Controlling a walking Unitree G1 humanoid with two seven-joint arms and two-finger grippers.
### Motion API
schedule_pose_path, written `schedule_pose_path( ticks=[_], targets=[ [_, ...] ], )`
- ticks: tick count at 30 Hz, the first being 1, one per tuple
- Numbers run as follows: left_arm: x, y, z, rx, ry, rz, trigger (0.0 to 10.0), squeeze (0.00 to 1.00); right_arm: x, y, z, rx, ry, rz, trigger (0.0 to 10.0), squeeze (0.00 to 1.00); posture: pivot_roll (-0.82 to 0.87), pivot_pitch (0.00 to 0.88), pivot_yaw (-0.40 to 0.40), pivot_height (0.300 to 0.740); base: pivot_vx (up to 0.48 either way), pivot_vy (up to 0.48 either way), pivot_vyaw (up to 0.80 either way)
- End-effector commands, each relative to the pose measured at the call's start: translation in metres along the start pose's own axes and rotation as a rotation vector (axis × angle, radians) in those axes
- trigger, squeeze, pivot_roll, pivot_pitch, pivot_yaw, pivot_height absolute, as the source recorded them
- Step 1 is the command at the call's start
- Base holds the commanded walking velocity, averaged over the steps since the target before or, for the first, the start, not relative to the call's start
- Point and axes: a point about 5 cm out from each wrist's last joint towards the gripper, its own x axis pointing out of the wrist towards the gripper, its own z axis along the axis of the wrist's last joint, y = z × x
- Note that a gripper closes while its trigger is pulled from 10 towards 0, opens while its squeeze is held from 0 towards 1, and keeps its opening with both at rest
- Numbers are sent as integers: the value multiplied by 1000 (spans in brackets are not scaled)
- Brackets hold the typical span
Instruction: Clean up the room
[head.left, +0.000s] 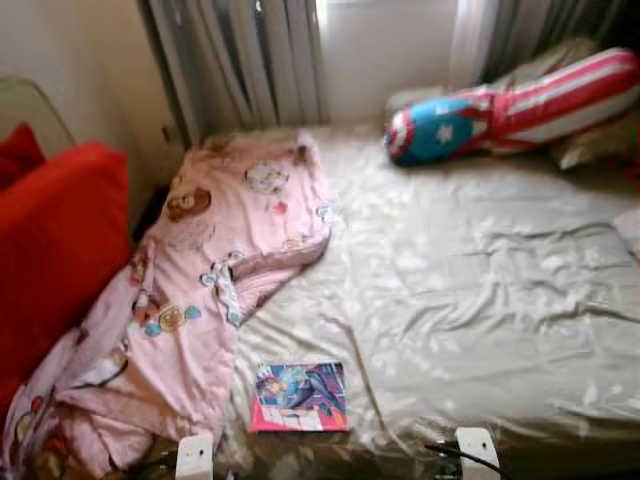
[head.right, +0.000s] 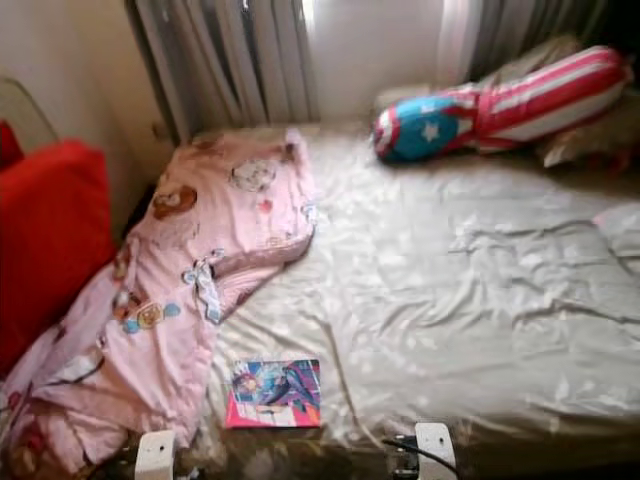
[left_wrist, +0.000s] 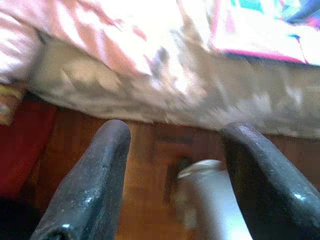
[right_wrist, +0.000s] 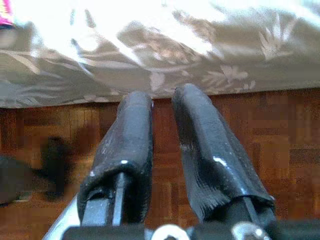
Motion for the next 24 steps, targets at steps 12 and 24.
schedule_pose_path(
  ticks=[12, 24],
  targets=[
    [-2, 10, -5, -2, 15, 30, 10000, 0, 2, 10, 4, 1, -9, 27, 10000, 0, -109, 0, 36, 740, 0, 190, 0],
    [-2, 9, -5, -12, 11, 23, 10000, 0, 2, 10, 5, 0, -10, 27, 10000, 0, -110, 0, 37, 740, 0, 0, 0]
  ],
)
